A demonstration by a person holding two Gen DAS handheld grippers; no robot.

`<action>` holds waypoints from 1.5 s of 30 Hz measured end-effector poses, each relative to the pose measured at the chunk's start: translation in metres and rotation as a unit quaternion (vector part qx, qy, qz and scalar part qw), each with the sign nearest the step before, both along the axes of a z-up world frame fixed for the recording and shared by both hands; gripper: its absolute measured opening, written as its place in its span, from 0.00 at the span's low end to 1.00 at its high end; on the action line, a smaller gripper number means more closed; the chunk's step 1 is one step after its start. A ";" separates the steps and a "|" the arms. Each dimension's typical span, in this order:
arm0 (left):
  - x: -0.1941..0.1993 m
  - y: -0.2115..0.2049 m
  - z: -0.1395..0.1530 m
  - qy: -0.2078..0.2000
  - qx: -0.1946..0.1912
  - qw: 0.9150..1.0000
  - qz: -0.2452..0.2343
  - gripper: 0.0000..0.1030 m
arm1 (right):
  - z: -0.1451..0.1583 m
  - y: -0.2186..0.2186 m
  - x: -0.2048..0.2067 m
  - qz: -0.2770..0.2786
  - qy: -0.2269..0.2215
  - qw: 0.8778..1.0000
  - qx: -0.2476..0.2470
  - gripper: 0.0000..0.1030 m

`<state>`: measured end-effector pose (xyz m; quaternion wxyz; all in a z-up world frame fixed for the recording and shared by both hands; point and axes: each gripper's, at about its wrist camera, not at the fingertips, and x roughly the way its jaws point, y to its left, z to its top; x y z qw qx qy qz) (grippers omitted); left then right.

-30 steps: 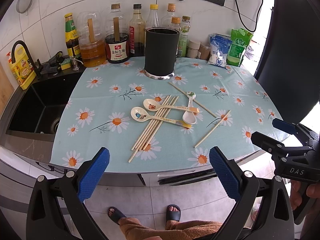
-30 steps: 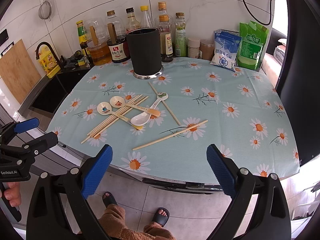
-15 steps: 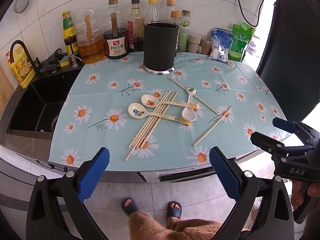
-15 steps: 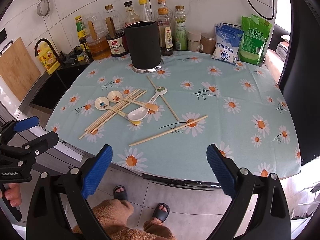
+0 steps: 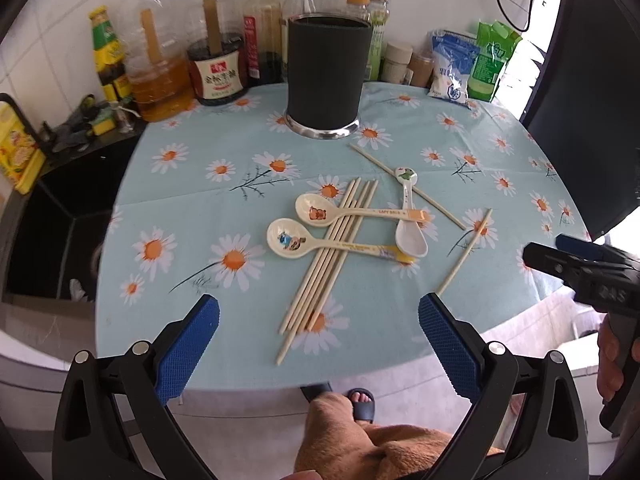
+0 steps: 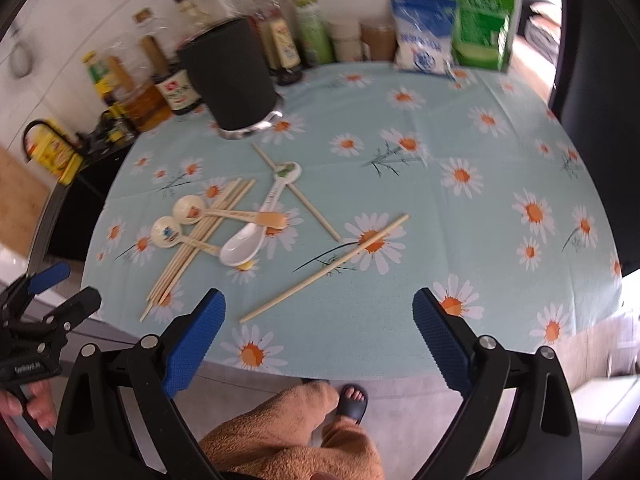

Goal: Organize utensils
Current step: 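Lower the right tool and grasp a single loose wooden chopstick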

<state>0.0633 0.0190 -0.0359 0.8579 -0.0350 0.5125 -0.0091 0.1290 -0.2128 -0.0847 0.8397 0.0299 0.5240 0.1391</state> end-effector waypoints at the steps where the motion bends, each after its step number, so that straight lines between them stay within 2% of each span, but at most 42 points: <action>1: 0.007 0.003 -0.003 0.004 -0.006 1.000 -0.005 0.94 | -0.005 0.000 0.008 -0.012 0.019 1.000 0.004 0.80; 3: 0.020 0.009 -0.007 0.008 -0.011 1.000 -0.012 0.94 | -0.016 0.002 0.026 -0.035 0.062 0.997 0.015 0.76; 4: 0.024 0.012 -0.009 0.010 -0.014 1.000 -0.014 0.94 | -0.021 0.002 0.034 -0.049 0.083 0.995 0.020 0.69; 8: 0.043 0.026 -0.018 0.022 -0.033 0.999 -0.017 0.94 | -0.040 0.003 0.059 -0.100 0.154 0.983 0.030 0.57; 11: 0.054 0.038 -0.026 0.027 -0.047 0.998 -0.016 0.94 | -0.047 0.006 0.072 -0.128 0.184 0.974 0.027 0.47; 14: 0.062 0.048 -0.033 0.032 -0.057 0.998 -0.014 0.94 | -0.053 0.008 0.080 -0.149 0.204 0.967 0.025 0.42; 21: 0.072 0.065 -0.042 0.038 -0.077 0.996 -0.019 0.94 | -0.075 0.010 0.089 -0.203 0.266 0.942 0.028 0.30; 23: 0.075 0.069 -0.046 0.041 -0.082 0.996 -0.017 0.94 | -0.077 0.011 0.091 -0.217 0.267 0.938 0.030 0.26; 31: 0.087 0.080 -0.054 0.043 -0.100 0.994 -0.015 0.94 | -0.078 0.013 0.105 -0.276 0.286 0.918 0.012 0.24; 36: 0.093 0.078 -0.054 0.042 -0.110 0.993 -0.022 0.94 | -0.081 0.014 0.117 -0.289 0.295 0.911 -0.013 0.11; 38: 0.095 0.076 -0.054 0.043 -0.109 0.993 -0.026 0.94 | -0.083 0.013 0.117 -0.293 0.295 0.909 -0.016 0.06; 45: 0.096 0.074 -0.056 0.044 -0.109 0.993 -0.026 0.94 | -0.084 0.008 0.107 -0.277 0.286 0.917 -0.005 0.05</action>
